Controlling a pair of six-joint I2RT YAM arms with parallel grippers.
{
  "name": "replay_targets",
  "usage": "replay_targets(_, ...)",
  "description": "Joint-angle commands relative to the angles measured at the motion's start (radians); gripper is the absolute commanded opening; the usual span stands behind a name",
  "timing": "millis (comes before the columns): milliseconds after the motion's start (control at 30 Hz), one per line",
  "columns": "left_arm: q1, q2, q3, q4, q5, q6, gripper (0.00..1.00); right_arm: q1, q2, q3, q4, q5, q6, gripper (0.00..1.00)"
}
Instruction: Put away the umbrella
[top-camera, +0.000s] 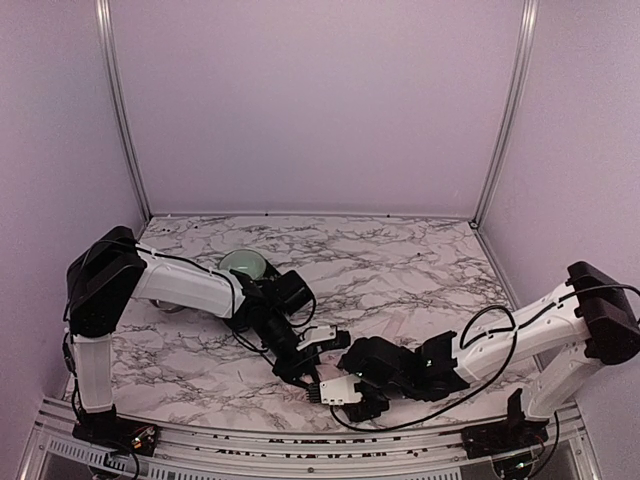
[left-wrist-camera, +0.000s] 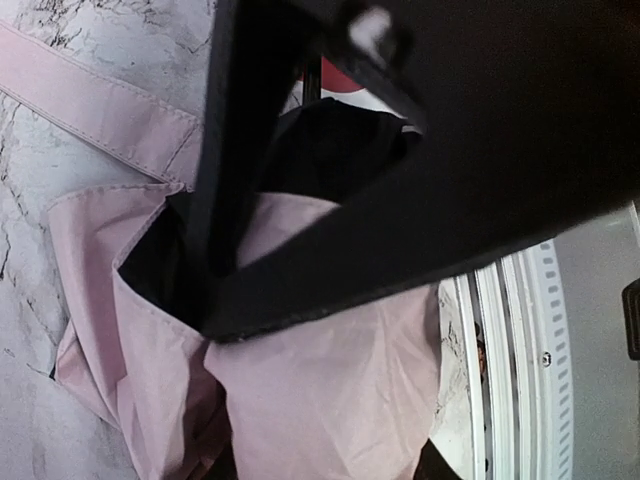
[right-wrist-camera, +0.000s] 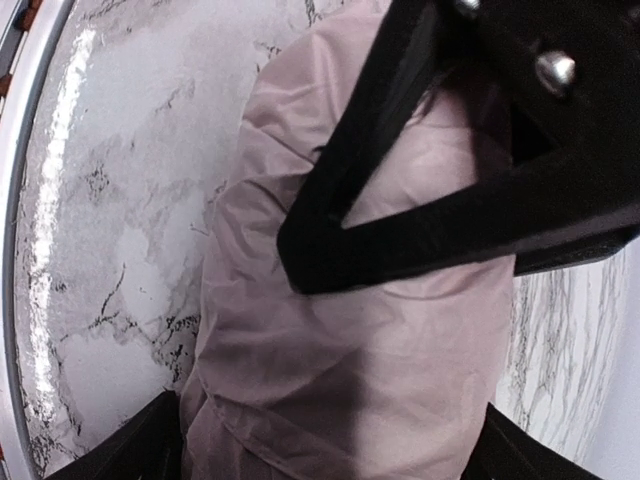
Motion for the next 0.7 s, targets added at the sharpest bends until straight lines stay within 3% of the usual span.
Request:
replay_targets(0, -0.017, 0.107, -0.078, -0.232, -0.065, -0.006, 0.0, -0.001, 0.075, 0.039, -0.023, 0.003, 0.004, 0.73)
replay_targets(100, -0.013, 0.093, -0.091, -0.233, -0.03, 0.014, 0.02, -0.001, 0.09, 0.045, -0.045, -0.006, 0.014, 0.5)
replay_targets(233, 0.009, 0.034, -0.12, -0.151, -0.028, -0.03, 0.32, -0.002, 0.083, 0.049, -0.064, -0.034, 0.019, 0.36)
replay_targets(367, 0.039, -0.137, -0.216, 0.094, -0.149, -0.158, 0.79, -0.013, 0.078, 0.065, -0.11, -0.102, 0.042, 0.22)
replay_targets(567, 0.051, -0.469, -0.544, 0.661, -0.379, -0.24, 0.94, -0.084, 0.093, 0.086, -0.191, -0.269, 0.091, 0.14)
replay_targets(667, 0.048, -0.612, -0.689, 0.798, -0.461, -0.205, 0.96, -0.106, 0.098, 0.096, -0.213, -0.31, 0.103, 0.13)
